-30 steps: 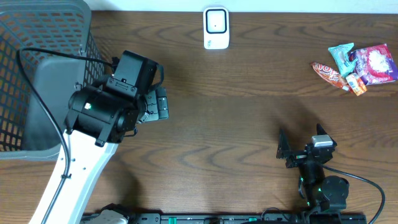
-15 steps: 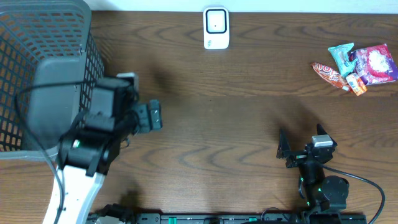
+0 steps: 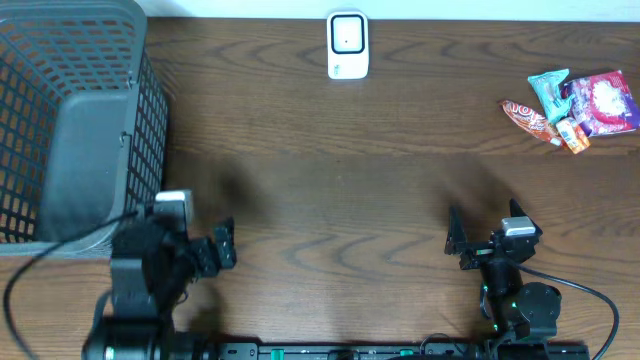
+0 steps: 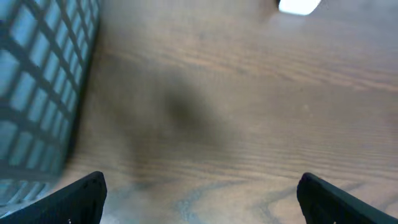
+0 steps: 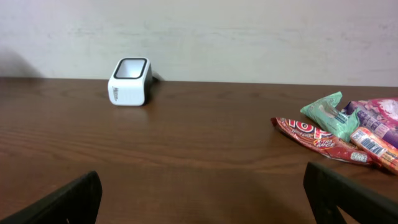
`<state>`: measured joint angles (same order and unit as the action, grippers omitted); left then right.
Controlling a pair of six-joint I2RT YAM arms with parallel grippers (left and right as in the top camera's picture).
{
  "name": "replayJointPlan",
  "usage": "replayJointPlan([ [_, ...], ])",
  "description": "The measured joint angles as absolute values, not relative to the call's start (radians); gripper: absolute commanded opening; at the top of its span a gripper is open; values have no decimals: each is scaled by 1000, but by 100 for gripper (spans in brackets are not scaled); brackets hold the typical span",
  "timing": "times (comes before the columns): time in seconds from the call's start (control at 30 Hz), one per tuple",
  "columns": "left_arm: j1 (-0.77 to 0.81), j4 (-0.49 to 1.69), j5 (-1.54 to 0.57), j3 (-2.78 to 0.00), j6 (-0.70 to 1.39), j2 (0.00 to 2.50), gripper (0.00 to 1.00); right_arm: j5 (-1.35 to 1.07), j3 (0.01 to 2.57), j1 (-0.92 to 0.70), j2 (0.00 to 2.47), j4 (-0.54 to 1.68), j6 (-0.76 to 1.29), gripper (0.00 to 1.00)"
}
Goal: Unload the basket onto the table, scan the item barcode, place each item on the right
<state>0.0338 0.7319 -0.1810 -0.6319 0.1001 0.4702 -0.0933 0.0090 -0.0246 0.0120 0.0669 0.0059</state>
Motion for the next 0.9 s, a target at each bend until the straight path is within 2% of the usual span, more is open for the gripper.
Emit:
replayJointPlan([
  [0.2, 33, 728, -181, -607, 68, 292, 98, -93, 9, -25, 12, 67, 6, 99],
  [0.43, 33, 675, -187, -487, -1, 218, 98, -93, 9, -25, 12, 67, 6, 99],
  [0.9, 33, 247, -281, -226, 7, 77, 98, -93, 9, -25, 12, 67, 6, 99],
])
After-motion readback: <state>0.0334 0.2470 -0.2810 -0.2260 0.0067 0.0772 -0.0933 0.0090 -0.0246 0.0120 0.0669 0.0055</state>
